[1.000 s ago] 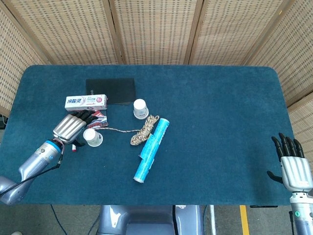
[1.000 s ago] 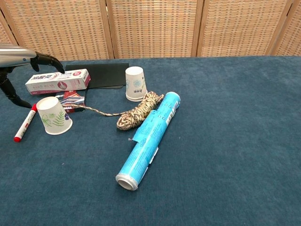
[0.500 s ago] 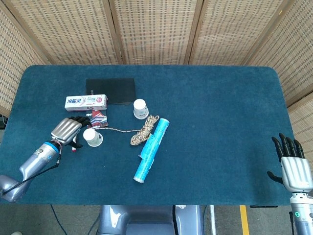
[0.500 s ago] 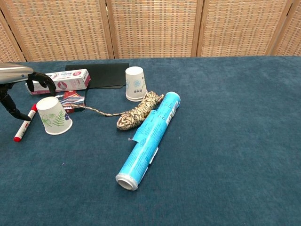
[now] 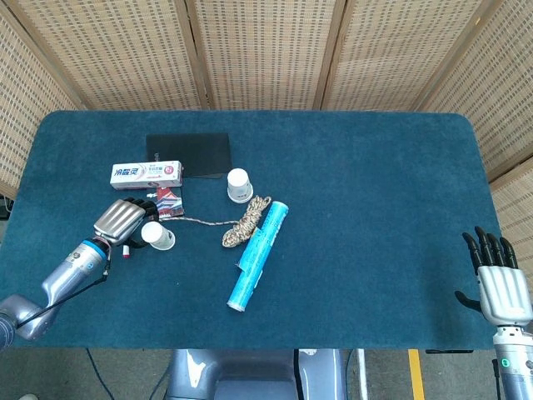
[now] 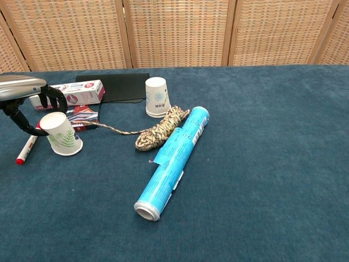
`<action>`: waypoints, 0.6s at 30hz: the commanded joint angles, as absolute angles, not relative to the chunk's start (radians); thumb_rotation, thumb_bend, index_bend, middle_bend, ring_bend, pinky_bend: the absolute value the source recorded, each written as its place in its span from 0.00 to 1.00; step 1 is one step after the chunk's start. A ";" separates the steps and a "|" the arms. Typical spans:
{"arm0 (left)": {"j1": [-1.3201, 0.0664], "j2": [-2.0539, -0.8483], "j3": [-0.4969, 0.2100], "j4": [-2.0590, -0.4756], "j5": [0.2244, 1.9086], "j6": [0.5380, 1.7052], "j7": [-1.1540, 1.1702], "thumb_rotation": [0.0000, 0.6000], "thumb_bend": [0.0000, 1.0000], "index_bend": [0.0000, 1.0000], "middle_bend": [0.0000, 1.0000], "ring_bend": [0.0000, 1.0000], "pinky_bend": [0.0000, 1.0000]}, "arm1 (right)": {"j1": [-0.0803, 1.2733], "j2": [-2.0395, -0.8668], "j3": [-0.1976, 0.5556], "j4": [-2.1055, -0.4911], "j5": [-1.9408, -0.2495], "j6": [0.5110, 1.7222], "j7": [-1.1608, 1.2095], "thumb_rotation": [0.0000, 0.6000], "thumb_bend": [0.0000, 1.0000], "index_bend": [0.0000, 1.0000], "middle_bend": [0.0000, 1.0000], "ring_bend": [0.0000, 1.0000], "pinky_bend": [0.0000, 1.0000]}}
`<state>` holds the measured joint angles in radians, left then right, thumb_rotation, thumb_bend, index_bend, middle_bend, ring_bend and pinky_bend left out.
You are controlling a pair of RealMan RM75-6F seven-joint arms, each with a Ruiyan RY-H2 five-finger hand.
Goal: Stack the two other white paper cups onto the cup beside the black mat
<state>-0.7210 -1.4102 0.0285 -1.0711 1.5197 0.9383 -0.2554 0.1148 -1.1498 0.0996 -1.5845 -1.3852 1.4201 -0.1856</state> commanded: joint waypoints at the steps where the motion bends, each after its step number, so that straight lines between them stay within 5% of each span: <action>1: -0.722 -1.414 0.023 -1.068 1.520 0.942 -0.263 1.00 0.29 0.48 0.34 0.32 0.32 | 0.115 -1.150 0.100 -1.584 -1.384 1.419 -0.185 1.00 0.00 0.00 0.00 0.00 0.00; 11: -0.771 -1.381 -0.067 -1.135 1.488 0.949 -0.297 1.00 0.29 0.49 0.34 0.32 0.34 | 0.117 -1.149 0.099 -1.584 -1.386 1.416 -0.182 1.00 0.00 0.00 0.00 0.00 0.00; 18: -0.926 -1.408 -0.229 -1.160 1.322 0.786 -0.185 1.00 0.29 0.49 0.35 0.32 0.34 | 0.120 -1.150 0.101 -1.584 -1.380 1.411 -0.184 1.00 0.00 0.00 0.00 0.00 0.00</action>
<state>-0.8653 -1.3909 -0.1713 -1.1564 1.3866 0.8470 -0.2456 0.1197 -1.1507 0.1001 -1.5842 -1.3814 1.4115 -0.1849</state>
